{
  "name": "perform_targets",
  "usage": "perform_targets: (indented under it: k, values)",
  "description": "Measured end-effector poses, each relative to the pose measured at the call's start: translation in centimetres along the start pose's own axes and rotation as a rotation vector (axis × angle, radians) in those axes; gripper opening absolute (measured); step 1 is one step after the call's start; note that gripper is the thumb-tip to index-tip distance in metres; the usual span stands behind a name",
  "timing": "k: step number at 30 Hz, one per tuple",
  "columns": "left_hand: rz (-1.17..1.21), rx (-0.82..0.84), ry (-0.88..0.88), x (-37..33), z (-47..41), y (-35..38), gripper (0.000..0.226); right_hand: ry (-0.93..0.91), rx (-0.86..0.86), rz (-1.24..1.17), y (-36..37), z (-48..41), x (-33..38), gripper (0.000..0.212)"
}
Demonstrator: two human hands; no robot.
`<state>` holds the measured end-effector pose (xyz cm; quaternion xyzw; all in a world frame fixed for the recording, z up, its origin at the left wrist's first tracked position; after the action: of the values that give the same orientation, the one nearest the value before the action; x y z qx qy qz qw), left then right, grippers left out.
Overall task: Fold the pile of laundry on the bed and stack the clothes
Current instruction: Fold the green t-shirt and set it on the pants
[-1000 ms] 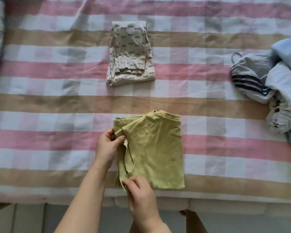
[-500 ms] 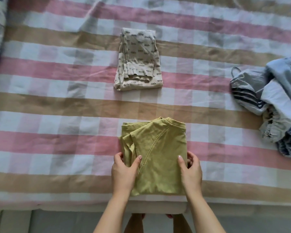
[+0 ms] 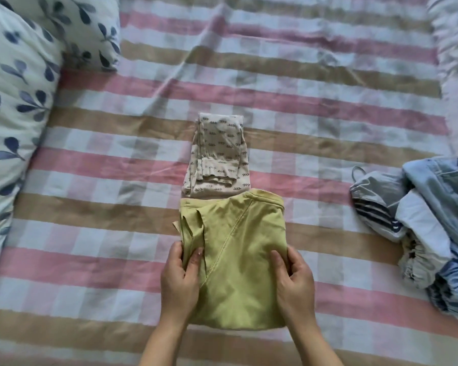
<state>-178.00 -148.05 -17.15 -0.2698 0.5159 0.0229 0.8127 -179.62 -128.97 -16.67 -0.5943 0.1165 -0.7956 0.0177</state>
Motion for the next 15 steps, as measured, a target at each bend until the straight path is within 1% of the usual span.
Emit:
perform_targets:
  k: [3, 6, 8, 11, 13, 15]
  values:
    - [0.052, -0.039, 0.066, -3.2, -5.9, 0.3, 0.004, -0.056, 0.002, -0.048, 1.9, -5.9, 2.6, 0.014]
    - [0.110, -0.044, 0.078, -5.5, -12.9, 1.1, 0.005, -0.090, 0.018, -0.066, 4.7, -12.6, 4.2, 0.015]
    - [0.132, -0.040, 0.078, -6.3, -17.3, 1.8, 0.003, -0.111, 0.024, -0.072, 6.5, -16.8, 4.7, 0.011]
    - [0.149, -0.035, 0.077, -6.1, -22.9, 2.8, 0.006, -0.121, 0.020, -0.067, 8.9, -22.0, 4.3, 0.011]
    - [0.166, -0.001, 0.040, -5.2, -25.5, 3.6, 0.006, -0.089, 0.027, -0.061, 10.1, -24.0, 3.1, 0.013]
    - [0.148, 0.037, -0.051, -3.6, -27.1, 4.4, 0.005, -0.017, 0.033, -0.023, 10.7, -25.1, 1.2, 0.017]
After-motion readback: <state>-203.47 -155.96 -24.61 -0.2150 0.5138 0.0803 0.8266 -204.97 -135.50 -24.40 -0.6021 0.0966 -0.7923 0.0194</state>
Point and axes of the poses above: each hand's wrist, its own z-axis away from the middle knuckle, its own y-axis out of the palm, x = y × z, the point moved 2 cm from there along -z, towards the middle knuckle, and after that the axes turned 6 degrees about -y, right-handed, at the moved point
